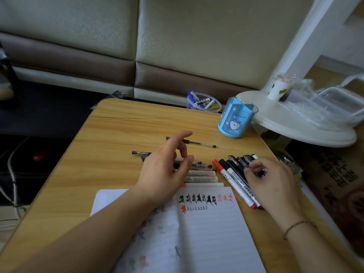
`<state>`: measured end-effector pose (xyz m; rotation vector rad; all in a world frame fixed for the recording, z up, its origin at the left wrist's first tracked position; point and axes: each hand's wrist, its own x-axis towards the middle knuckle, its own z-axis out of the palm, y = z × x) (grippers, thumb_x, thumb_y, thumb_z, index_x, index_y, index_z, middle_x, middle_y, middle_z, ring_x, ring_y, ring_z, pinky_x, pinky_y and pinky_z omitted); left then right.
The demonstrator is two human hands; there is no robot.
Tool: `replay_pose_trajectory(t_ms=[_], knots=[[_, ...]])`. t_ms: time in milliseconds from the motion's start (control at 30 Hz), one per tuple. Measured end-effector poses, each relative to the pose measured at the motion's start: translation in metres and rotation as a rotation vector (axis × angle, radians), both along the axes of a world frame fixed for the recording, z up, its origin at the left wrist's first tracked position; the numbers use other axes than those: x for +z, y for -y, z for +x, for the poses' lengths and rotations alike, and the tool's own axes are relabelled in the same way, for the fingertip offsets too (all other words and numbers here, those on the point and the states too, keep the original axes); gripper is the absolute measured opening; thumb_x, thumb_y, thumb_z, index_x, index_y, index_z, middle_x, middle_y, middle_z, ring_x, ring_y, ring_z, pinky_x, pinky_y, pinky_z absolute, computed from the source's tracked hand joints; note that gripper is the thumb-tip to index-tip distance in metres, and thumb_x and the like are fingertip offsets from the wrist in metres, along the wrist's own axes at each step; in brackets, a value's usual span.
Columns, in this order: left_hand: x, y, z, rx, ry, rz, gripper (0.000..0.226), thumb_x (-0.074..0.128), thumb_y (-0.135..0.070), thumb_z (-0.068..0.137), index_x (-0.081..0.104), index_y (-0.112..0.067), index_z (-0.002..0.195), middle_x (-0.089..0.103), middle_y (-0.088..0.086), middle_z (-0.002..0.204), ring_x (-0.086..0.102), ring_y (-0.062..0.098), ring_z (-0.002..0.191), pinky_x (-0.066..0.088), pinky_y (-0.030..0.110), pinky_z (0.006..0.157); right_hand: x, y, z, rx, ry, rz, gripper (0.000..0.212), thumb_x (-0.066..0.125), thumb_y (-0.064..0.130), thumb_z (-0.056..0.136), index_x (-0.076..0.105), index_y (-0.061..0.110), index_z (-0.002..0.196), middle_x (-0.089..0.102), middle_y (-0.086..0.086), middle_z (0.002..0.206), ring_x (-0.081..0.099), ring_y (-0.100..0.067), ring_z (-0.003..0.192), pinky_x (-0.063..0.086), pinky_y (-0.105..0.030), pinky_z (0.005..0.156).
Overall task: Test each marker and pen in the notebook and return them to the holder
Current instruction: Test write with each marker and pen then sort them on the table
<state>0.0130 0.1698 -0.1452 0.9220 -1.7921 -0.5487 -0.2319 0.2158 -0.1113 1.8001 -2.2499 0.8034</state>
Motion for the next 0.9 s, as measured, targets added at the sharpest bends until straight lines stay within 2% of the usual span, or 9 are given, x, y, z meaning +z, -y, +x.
replay_pose_trajectory(t_ms=[100,167,333,400,567,667,733,800,900], knots=[[0.001,0.0,0.0,0.07,-0.03,-0.031,0.047,0.055,-0.032,0.091,0.041,-0.037,0.135,0.052,-0.016,0.094,0.05,0.013,0.061,0.048,0.036,0.061,0.014,0.021,0.008,0.034,-0.04,0.025,0.005,0.065,0.032,0.088,0.064,0.033,0.092,0.063,0.015,0.089,0.053,-0.011,0.092,0.042,-0.025,0.059],[0.001,0.001,0.0,0.133,-0.059,-0.04,0.047,0.056,-0.031,0.09,0.042,-0.035,0.135,0.052,-0.017,0.094,0.049,0.008,0.067,0.047,0.032,0.062,0.02,0.044,0.017,0.08,-0.075,0.075,0.015,0.063,0.031,0.09,0.066,0.032,0.104,0.064,0.014,0.098,0.051,-0.011,0.1,0.039,-0.026,0.066],[0.003,0.002,0.003,0.26,-0.085,-0.057,0.045,0.058,-0.028,0.088,0.049,-0.03,0.132,0.049,-0.018,0.098,0.049,0.006,0.073,0.048,0.033,0.061,0.019,0.094,0.04,0.096,-0.212,0.363,0.035,0.059,0.042,0.092,0.06,0.036,0.126,0.055,0.005,0.131,0.041,-0.019,0.125,0.048,-0.035,0.082],[0.004,0.001,0.003,0.235,-0.113,-0.074,0.042,0.058,-0.022,0.088,0.052,-0.026,0.13,0.05,-0.016,0.097,0.049,0.007,0.074,0.047,0.03,0.061,0.02,0.102,0.046,0.085,-0.21,0.428,0.037,0.062,0.044,0.089,0.061,0.037,0.125,0.053,0.002,0.132,0.04,-0.021,0.126,0.047,-0.04,0.091],[0.007,-0.001,0.003,0.128,-0.214,-0.14,0.033,0.06,-0.003,0.087,0.061,-0.016,0.117,0.052,-0.01,0.092,0.051,0.012,0.077,0.041,0.016,0.067,0.022,0.105,0.054,0.068,-0.167,0.412,0.016,0.064,0.039,0.089,0.067,0.03,0.102,0.051,0.0,0.111,0.045,-0.024,0.119,0.051,-0.043,0.092],[0.006,0.001,0.004,0.187,-0.125,-0.179,0.034,0.065,-0.008,0.085,0.062,-0.014,0.118,0.055,-0.007,0.105,0.051,0.007,0.097,0.045,0.026,0.083,0.025,0.098,0.05,0.106,-0.115,0.275,0.008,0.056,0.043,0.092,0.057,0.035,0.092,0.051,0.002,0.105,0.057,-0.024,0.106,0.057,-0.041,0.079],[0.004,0.003,0.004,0.305,0.04,-0.219,0.038,0.068,-0.024,0.086,0.061,-0.018,0.122,0.055,-0.003,0.121,0.047,0.016,0.116,0.04,0.038,0.097,0.029,0.082,0.047,0.178,-0.079,0.158,0.004,0.056,0.041,0.092,0.055,0.037,0.092,0.058,0.005,0.106,0.059,-0.019,0.1,0.054,-0.031,0.07],[0.004,0.004,0.003,0.423,0.232,-0.263,0.04,0.064,-0.039,0.089,0.06,-0.021,0.125,0.054,-0.002,0.129,0.041,0.022,0.124,0.031,0.043,0.102,0.037,0.054,0.047,0.312,0.041,0.095,0.003,0.061,0.034,0.091,0.058,0.034,0.091,0.065,0.012,0.1,0.06,-0.008,0.096,0.048,-0.022,0.069],[0.007,0.002,0.001,0.328,0.285,-0.342,0.028,0.049,-0.034,0.098,0.064,-0.017,0.114,0.063,-0.002,0.108,0.053,0.023,0.103,0.037,0.04,0.09,0.044,0.014,0.052,0.499,0.621,0.024,0.007,0.065,0.029,0.086,0.063,0.023,0.09,0.072,0.005,0.081,0.065,0.0,0.079,0.048,-0.017,0.068]])
